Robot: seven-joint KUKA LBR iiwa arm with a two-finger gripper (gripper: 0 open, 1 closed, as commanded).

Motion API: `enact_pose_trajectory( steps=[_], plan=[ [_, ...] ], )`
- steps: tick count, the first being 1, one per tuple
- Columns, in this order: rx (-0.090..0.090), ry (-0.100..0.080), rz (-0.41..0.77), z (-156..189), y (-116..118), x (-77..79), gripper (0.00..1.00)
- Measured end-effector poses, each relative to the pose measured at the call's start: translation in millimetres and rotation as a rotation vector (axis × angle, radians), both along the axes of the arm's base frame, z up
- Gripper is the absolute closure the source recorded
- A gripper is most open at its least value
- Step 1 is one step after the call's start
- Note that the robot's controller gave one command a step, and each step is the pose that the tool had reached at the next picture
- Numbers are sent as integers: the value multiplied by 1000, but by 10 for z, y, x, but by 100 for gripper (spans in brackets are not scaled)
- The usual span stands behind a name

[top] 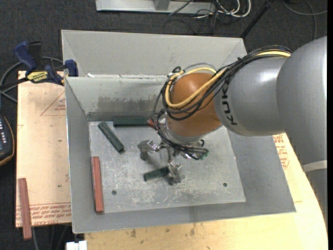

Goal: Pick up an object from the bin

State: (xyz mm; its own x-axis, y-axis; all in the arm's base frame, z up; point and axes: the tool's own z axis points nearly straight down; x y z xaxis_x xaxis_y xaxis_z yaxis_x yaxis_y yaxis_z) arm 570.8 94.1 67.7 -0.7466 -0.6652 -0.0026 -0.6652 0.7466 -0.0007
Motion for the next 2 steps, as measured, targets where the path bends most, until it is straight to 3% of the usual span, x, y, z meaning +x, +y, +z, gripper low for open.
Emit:
enact_pose_trajectory(
  steps=[1,2],
  plan=[
    [1,0,4,35,19,-4,100],
    [2,-9,-4,1374,154,57,100]
  ],
)
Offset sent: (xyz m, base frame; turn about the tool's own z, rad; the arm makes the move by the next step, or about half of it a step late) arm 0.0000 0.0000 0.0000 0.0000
